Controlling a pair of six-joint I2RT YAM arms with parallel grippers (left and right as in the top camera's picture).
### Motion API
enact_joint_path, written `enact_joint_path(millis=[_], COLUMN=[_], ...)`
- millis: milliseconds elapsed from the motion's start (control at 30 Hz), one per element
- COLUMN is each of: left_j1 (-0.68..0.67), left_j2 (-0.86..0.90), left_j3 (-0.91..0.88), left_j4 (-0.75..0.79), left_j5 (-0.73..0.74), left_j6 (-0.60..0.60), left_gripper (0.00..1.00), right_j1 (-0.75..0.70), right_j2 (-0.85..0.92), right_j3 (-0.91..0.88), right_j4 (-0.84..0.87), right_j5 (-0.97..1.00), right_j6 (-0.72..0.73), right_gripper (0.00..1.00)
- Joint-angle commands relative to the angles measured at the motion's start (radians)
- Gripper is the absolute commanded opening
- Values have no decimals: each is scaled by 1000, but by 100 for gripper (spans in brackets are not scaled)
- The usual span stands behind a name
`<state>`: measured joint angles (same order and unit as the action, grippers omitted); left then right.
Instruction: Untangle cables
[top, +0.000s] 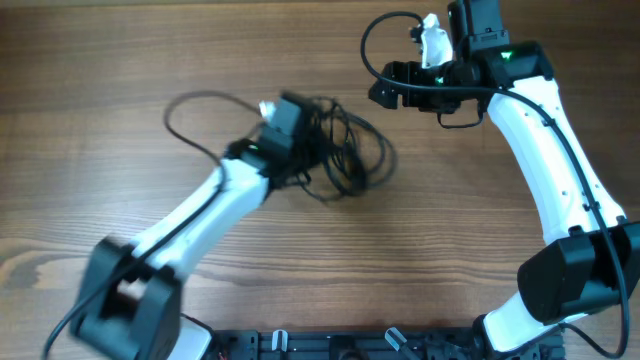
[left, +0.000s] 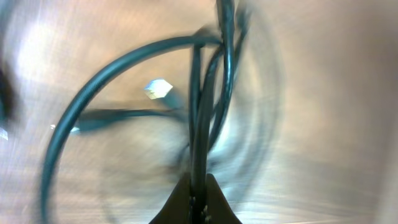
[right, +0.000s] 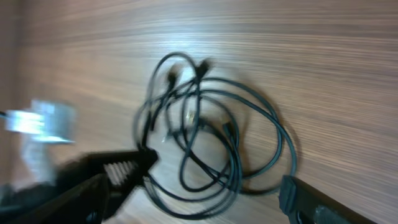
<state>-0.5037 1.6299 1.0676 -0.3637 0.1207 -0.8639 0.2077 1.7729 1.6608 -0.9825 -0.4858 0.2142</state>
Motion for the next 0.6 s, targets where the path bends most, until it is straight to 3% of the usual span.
enact_joint_path(millis=[0, 133, 300, 433, 567], left_j1=[74, 114, 175, 195, 195], left_j2=[-264, -386, -391, -378, -379], left_j3=[79, 79, 79, 79, 79], left_j4=[66, 69, 69, 101, 159], left_j5=[148, 117, 122, 122, 122], left_j6=[103, 60, -134, -382, -518], left_gripper=[4, 4, 4, 4, 4], right_j1=[31, 55, 82, 118, 188], right_j2=[-12, -26, -98, -108, -88], right_j3=[8, 8, 9, 8, 7], right_j4=[84, 150, 177, 181, 167], right_j5=[-176, -196, -195, -178, -35], right_j6=[36, 78, 76, 117, 188], right_gripper=[86, 84, 84, 85, 85])
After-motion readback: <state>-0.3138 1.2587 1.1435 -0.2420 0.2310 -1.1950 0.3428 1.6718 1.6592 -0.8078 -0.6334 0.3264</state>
